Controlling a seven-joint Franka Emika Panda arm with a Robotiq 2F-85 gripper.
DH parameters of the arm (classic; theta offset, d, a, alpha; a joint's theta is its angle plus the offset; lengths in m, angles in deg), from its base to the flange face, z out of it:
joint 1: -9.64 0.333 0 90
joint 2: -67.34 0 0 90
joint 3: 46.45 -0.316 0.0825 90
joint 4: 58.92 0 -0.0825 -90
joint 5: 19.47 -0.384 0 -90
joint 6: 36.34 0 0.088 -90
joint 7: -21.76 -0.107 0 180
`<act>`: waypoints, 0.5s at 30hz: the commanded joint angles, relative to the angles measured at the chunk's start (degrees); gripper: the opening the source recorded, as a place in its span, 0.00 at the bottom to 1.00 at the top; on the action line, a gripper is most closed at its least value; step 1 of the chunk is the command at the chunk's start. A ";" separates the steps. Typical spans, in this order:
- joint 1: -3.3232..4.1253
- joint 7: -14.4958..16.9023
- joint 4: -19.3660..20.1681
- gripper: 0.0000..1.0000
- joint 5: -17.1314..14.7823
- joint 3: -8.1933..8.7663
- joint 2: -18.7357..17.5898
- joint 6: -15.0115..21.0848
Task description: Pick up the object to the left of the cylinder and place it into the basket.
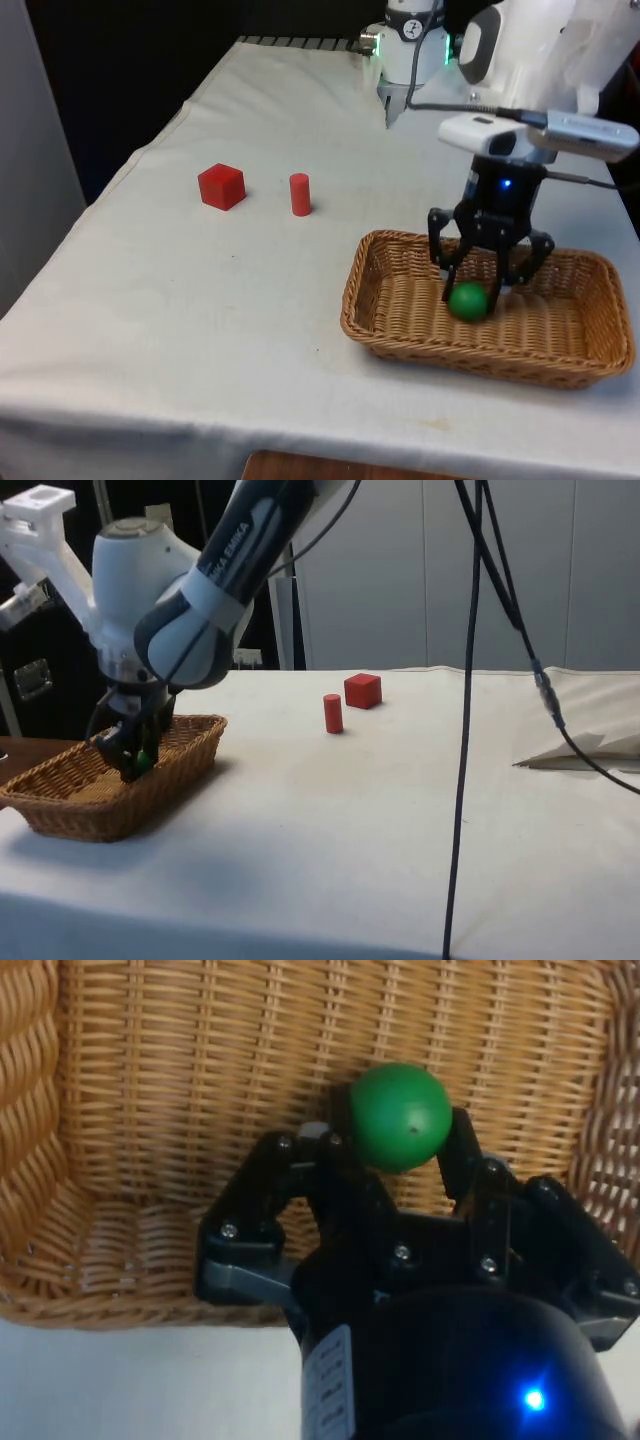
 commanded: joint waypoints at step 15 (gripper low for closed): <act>-1.15 1.72 -2.58 1.00 -3.55 -1.26 -2.98 0.69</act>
